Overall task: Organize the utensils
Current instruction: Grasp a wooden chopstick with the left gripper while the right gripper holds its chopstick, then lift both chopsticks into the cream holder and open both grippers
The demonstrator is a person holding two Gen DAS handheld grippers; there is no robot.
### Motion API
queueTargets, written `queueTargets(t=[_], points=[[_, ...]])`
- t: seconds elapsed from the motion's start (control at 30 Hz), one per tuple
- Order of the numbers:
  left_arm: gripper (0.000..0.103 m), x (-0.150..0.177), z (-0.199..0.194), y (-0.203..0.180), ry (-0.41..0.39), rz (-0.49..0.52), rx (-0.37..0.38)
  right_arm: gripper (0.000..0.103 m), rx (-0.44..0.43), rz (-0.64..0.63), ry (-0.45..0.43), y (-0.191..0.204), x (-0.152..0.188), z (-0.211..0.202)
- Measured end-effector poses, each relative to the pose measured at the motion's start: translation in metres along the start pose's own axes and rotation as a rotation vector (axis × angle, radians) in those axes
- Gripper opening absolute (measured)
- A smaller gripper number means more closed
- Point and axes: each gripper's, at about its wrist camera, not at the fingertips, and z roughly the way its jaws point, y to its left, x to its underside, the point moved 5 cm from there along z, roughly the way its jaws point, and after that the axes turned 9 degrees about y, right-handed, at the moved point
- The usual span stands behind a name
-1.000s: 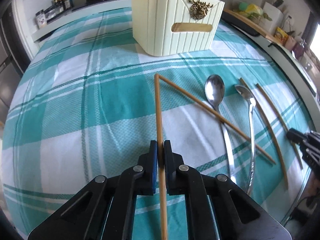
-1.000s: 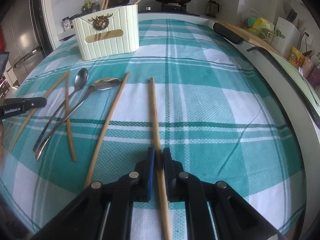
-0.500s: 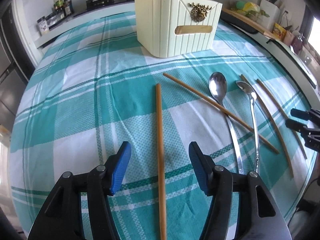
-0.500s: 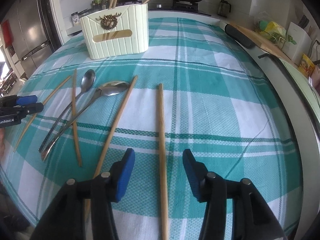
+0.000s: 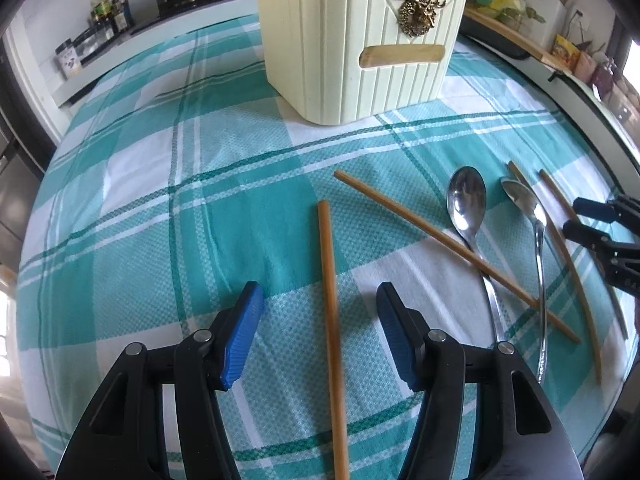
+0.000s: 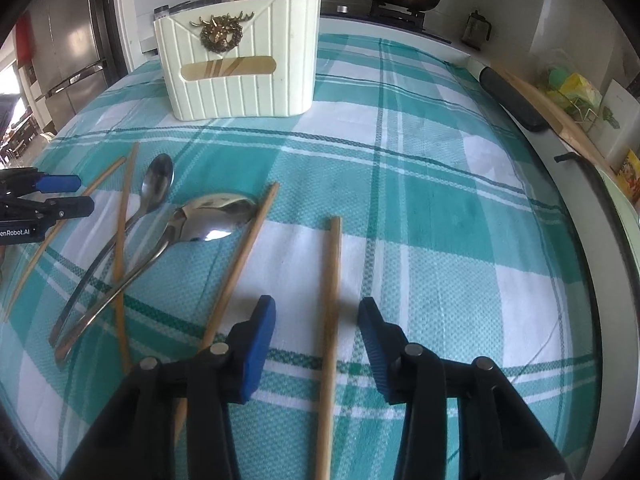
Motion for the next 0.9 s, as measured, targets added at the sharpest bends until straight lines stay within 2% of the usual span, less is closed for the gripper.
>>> queueTargets(t=[0.2,0.3,0.4,0.43,0.47,0.5,0.53,0.73,0.9], points=[[0.056,-0.007,0.002,0.001,0.000,0.001,0.009,0.041,-0.013,-0.020,0.005,0.001,-0.013,0.006],[0.046,-0.012,0.004,0.002,-0.001,-0.004,0.012,0.039,-0.030,-0.020,0.010,0.000,-0.019,0.009],[0.029,-0.018,0.005,0.000,0.004,0.000,0.014,0.032,-0.054,-0.017,0.017,0.000,-0.028,0.013],[0.019,-0.020,0.006,-0.001,0.004,0.001,0.016,0.029,-0.067,-0.011,0.021,-0.001,-0.032,0.015],[0.008,-0.022,0.006,-0.002,0.004,0.000,0.021,0.022,-0.074,-0.008,0.023,-0.002,-0.037,0.017],[0.006,-0.023,0.007,-0.002,0.004,-0.005,0.025,0.010,-0.069,-0.007,0.024,-0.003,-0.041,0.019],[0.005,-0.024,0.007,-0.003,0.001,-0.011,0.025,0.007,-0.070,-0.006,0.026,-0.004,-0.046,0.021],[0.004,-0.024,-0.007,0.003,-0.054,-0.082,0.061,0.006,-0.185,0.065,0.027,-0.011,-0.059,0.021],[0.004,-0.021,-0.048,0.012,-0.150,-0.119,0.066,0.006,-0.236,0.105,-0.060,-0.017,-0.060,-0.020]])
